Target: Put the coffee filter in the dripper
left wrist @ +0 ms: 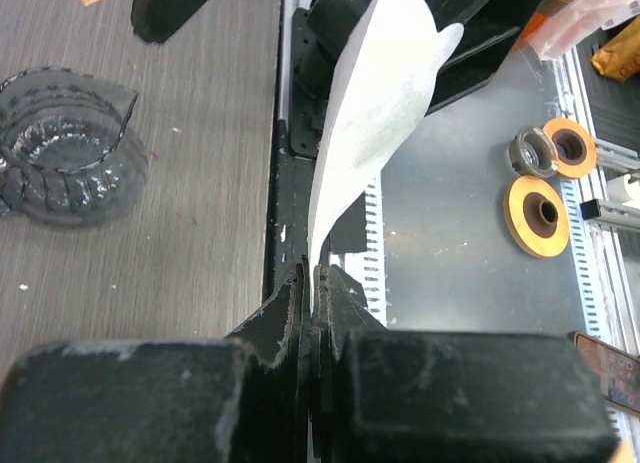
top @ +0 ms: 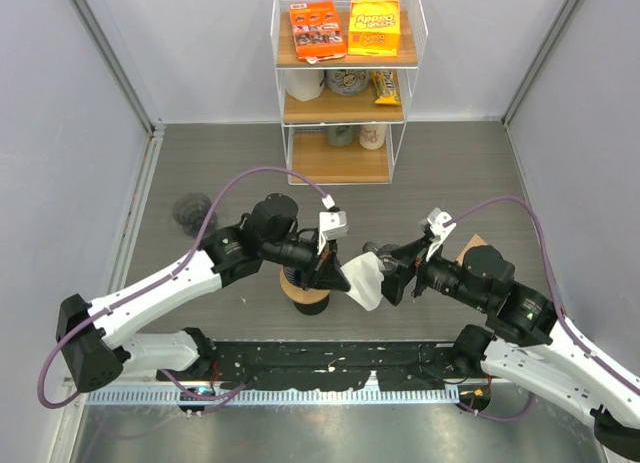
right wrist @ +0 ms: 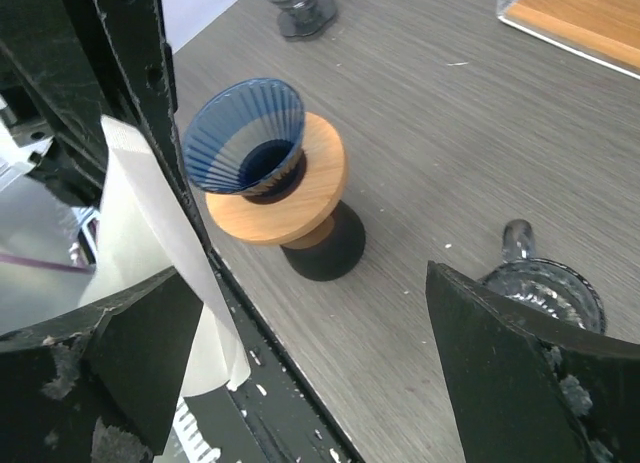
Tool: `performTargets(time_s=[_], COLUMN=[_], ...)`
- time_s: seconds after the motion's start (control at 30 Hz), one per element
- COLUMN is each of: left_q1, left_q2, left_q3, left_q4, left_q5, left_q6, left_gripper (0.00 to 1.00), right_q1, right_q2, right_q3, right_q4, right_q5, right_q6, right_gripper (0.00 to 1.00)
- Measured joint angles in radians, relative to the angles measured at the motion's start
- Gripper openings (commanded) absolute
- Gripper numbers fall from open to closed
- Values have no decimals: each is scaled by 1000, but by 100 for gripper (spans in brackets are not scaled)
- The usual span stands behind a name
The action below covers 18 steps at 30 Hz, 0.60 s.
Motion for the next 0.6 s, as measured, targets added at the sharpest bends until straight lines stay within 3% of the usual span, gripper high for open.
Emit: performTargets(time_s=[0.37,0.6], left_q1=[0,0], left_q2=[-24,-49], left_q3=[-2,-12], left_q4=[2,3], left_q5=[92,130], left_q6=[52,73], left_gripper=[0,0], right_q1=[0,0], right_q2=[34,71], right_q3=[-42,-50], right_q4=[138,204], right_q5=[-235,-328], right_q6=[-26,-24], right_gripper=[83,68])
